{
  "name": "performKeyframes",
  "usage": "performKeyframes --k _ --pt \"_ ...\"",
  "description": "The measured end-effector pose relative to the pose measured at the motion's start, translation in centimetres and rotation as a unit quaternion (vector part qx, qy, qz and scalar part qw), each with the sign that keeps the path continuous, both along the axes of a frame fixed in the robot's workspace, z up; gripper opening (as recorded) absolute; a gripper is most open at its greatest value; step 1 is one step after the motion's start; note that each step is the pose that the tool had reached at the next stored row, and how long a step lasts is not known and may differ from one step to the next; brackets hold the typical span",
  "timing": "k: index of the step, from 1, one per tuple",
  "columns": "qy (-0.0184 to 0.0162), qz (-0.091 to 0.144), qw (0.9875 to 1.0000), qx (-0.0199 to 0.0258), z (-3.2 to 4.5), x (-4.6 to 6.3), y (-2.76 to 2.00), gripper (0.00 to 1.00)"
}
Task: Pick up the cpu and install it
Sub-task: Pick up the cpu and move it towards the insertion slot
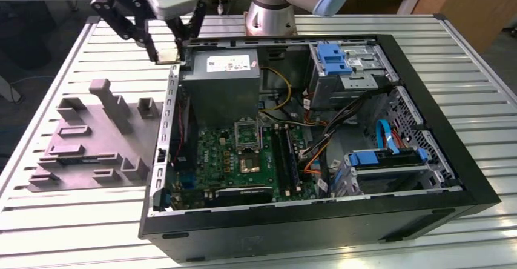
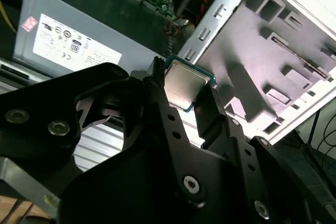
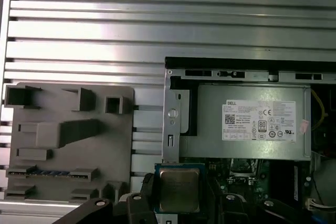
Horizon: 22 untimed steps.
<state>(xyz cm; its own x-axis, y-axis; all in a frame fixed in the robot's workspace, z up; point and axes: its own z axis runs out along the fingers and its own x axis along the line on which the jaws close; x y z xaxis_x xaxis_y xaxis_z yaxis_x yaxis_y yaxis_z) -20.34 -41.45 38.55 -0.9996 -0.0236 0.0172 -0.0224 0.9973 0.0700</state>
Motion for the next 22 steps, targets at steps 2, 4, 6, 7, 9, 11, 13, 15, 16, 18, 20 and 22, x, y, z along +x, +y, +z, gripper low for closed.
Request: performKeyframes --k 2,4,6,7,9,11,13,15,16,18,20,22 --pt "0.0000 0.000 1.0000 0.0000 0.00 0.9 0.01 0.47" --pt "0.0000 0.000 1.0000 0.0000 0.00 1.8 0.00 0.47" --pt "0.0000 0.000 1.0000 0.0000 0.00 2.7 0.00 0.47" --pt "0.0000 0.000 1.0000 0.0000 0.00 3.2 0.00 0.47" --pt "0.0000 0.000 1.0000 0.0000 -0.01 4.1 0.01 0.47" --pt "0.0000 0.000 1.0000 0.0000 -0.02 5.0 0.00 0.47" --pt "0.0000 0.000 1.0000 0.0000 -0.05 5.9 0.00 0.47" --pt "0.0000 0.000 1.0000 0.0000 -0.07 6.8 0.00 0.47" --pt "0.0000 0.000 1.0000 0.0000 -0.09 7.3 0.00 0.47" --pt "0.0000 0.000 1.0000 0.0000 -0.12 8.2 0.00 0.47" --pt "0.0000 0.000 1.0000 0.0000 -0.15 9.1 0.01 0.47" --pt "0.0000 0.000 1.0000 0.0000 -0.17 10.0 0.00 0.47"
